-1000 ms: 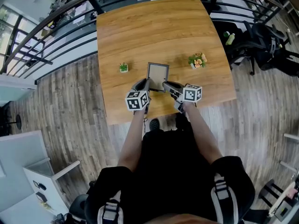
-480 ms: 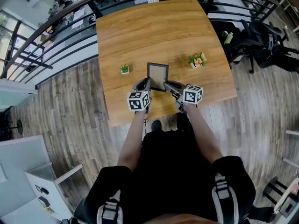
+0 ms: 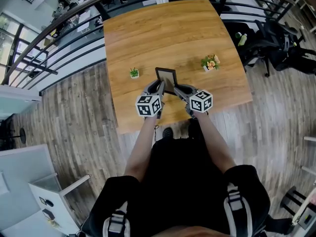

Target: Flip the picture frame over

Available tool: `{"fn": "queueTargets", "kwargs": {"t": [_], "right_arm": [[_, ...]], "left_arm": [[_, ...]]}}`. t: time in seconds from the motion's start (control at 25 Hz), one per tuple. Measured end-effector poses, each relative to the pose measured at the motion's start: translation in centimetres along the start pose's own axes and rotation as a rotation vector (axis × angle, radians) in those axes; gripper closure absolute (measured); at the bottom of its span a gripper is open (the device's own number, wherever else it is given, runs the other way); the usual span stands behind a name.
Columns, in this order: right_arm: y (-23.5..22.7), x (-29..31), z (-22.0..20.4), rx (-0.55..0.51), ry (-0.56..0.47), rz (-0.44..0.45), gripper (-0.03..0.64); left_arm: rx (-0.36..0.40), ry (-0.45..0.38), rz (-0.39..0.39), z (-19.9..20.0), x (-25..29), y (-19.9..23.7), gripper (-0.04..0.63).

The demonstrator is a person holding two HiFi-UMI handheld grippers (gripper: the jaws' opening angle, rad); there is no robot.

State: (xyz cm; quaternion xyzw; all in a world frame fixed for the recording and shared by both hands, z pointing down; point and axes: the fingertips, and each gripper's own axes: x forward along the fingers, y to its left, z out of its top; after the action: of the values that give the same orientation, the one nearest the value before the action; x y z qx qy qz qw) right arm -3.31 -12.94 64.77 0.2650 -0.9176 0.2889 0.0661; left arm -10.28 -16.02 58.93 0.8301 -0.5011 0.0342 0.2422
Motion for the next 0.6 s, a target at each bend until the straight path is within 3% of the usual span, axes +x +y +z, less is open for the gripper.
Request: {"fn": "queueTargets", "kwargs": {"t": [0.4, 0.6], "right_arm": [[0.3, 0.1, 0.5, -0.191, 0.030, -0.116, 0.546], [1.0, -0.1, 1.6, -0.340, 0.018, -0.180, 0.548]], "left_arm": [[-0.070, -0.009, -0.114, 1.0, 0.8, -3.4, 0.435], [-0.111, -0.008, -0.124, 1.2, 1.6, -4.1, 0.414]]}}
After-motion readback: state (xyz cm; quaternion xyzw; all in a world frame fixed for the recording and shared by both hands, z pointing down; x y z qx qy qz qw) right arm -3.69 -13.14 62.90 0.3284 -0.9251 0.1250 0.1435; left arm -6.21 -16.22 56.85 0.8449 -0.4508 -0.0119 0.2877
